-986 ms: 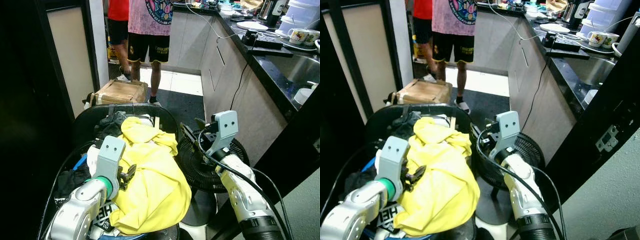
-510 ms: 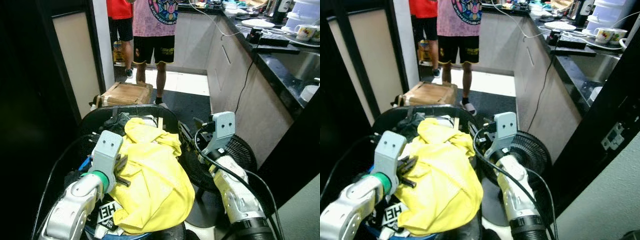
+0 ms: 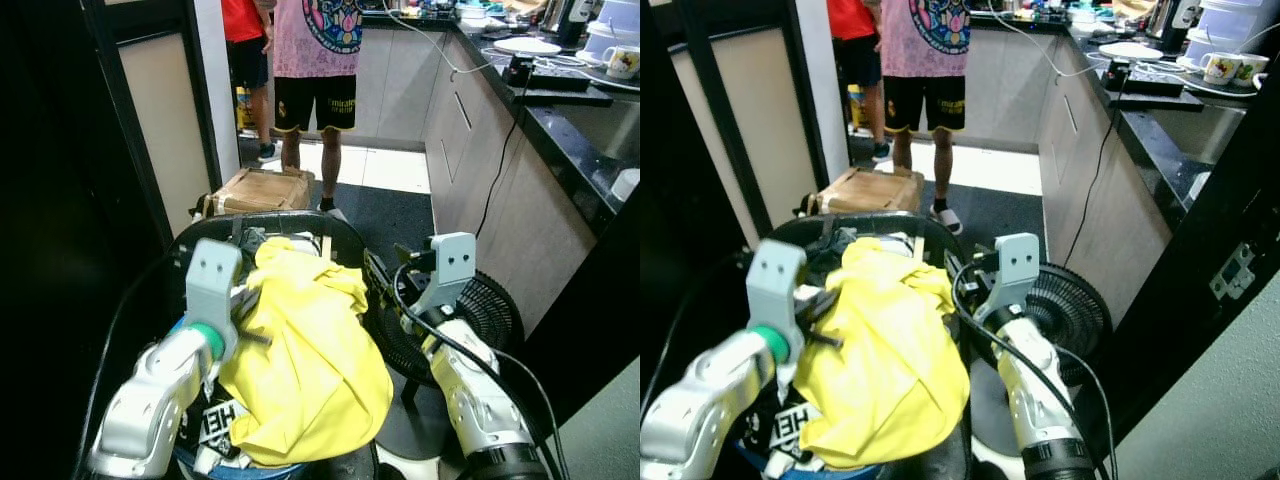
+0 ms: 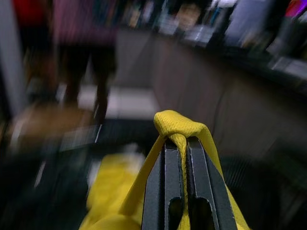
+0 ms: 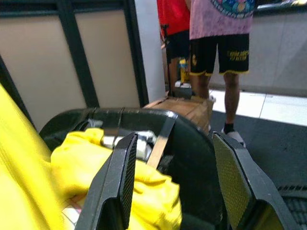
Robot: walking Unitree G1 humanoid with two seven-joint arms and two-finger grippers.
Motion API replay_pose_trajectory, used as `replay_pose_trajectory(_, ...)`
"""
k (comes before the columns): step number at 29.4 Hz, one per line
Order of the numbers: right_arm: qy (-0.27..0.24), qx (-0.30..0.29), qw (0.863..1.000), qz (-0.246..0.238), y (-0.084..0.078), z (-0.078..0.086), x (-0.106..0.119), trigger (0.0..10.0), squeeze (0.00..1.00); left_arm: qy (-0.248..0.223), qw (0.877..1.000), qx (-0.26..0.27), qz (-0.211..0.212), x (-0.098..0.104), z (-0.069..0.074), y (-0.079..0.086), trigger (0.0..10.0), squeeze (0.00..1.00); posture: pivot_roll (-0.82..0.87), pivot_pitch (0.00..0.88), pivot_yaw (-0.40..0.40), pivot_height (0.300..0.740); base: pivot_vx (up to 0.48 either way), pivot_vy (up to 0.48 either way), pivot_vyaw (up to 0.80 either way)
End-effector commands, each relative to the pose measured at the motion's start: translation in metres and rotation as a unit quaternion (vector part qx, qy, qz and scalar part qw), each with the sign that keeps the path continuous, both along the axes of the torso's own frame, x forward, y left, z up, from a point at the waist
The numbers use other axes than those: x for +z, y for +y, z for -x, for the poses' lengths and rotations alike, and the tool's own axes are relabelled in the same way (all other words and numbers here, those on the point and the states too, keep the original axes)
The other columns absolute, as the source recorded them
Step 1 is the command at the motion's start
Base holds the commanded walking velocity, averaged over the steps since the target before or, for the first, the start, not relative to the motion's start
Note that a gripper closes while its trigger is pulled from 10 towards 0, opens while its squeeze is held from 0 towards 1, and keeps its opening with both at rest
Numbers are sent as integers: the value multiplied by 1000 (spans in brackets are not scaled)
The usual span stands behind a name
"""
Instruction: Clothes washing
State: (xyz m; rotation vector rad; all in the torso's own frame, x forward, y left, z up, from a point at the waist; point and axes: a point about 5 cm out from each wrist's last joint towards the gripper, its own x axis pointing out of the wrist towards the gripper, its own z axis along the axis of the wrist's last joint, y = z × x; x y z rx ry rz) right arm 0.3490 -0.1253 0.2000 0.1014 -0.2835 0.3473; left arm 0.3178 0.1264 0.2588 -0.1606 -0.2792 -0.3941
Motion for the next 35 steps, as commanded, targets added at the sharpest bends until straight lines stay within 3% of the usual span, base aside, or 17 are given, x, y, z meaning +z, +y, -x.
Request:
replay_pose_trajectory(1, 4, -7, 1000, 1, -3, 0, -2, 10000, 0, 2, 1000, 4, 9, -5, 2, 6, 0, 0, 20, 53, 36, 740, 0, 0, 0)
replay_pose_trajectory(2, 2, -8, 1000, 1, -3, -1, -1, 10000, 0, -54, 998, -11, 40, 16, 4, 2, 0, 0, 20, 53, 36, 740, 0, 0, 0)
replay_pose_trajectory(5, 2, -8, 1000, 1, -3, -1, -1, 10000, 0, -54, 998, -11, 40, 16, 4, 2, 0, 0, 20, 53, 36, 740, 0, 0, 0)
replay_pose_trajectory(6, -1, -10, 1000, 1, -4, -2, 1, 10000, 0, -163, 980, -55, 99, 63, 17, -2, 0, 0, 12, 47, 34, 740, 0, 0, 0)
replay_pose_trajectory(7, -1, -10, 1000, 1, -4, -2, 1, 10000, 0, -163, 980, -55, 99, 63, 17, -2, 0, 0, 12, 47, 34, 740, 0, 0, 0)
replay_pose_trajectory(8, -3, -12, 1000, 0, -5, -2, 2, 10000, 0, -235, 957, -93, 141, 95, 31, -4, 0, 0, 11, 46, 30, 740, 0, 0, 0)
replay_pose_trajectory(11, -3, -14, 1000, 0, -7, -2, 2, 10000, 0, -287, 933, -128, 175, 118, 45, -4, 0, 0, 11, 45, 28, 740, 0, 0, 0)
replay_pose_trajectory(13, -3, -13, 1000, 1, -6, -2, 2, 10000, 0, -201, 971, -76, 107, 93, 26, -4, 0, 0, 10, 46, 26, 740, 0, 0, 0)
replay_pose_trajectory(14, -3, -13, 1000, 1, -6, -2, 2, 10000, 0, -201, 971, -76, 107, 93, 26, -4, 0, 0, 10, 46, 26, 740, 0, 0, 0)
replay_pose_trajectory(16, -3, -12, 1000, 3, -5, -2, 3, 10000, 0, -103, 994, 10, 32, 57, 6, 6, 0, 0, 7, 47, 23, 740, 0, 0, 0)
replay_pose_trajectory(20, -1, -10, 1000, 6, -5, -1, 1, 10000, 0, -66, 995, 70, 10, 39, 0, 17, 0, 0, 9, 50, 13, 740, 0, 0, 0)
replay_pose_trajectory(21, 1, -8, 1000, 9, -5, -1, 0, 10000, 0, -59, 993, 98, -2, 32, 0, 22, 2863, 0, 10, 50, 10, 740, 0, 0, 0)
replay_pose_trajectory(24, 3, -7, 1000, 11, -5, -2, 0, 10000, 0, -56, 992, 114, -10, 29, -1, 25, 2863, 0, 10, 51, 9, 740, 0, 0, 0)
replay_pose_trajectory(25, 3, -7, 1000, 11, -5, -2, 0, 10000, 0, -41, 991, 125, -24, 22, -2, 27, 8588, 0, 9, 51, 9, 740, 0, 0, 0)
replay_pose_trajectory(27, 3, -7, 1000, 11, -5, -2, 0, 10000, 0, -41, 991, 125, -24, 22, -2, 27, 8588, 0, 9, 51, 9, 740, 0, 0, 0)
replay_pose_trajectory(28, 3, -6, 1000, 12, -4, -2, 0, 10000, 0, -24, 989, 138, -39, 14, -4, 31, 10000, 0, 6, 52, 11, 740, 0, 0, 0)
replay_pose_trajectory(35, 11, -2, 1000, 24, -3, -2, -2, 10000, 0, 85, 976, 165, -110, -28, -6, 37, 10000, 0, 5, 51, 11, 740, 0, 0, 0)
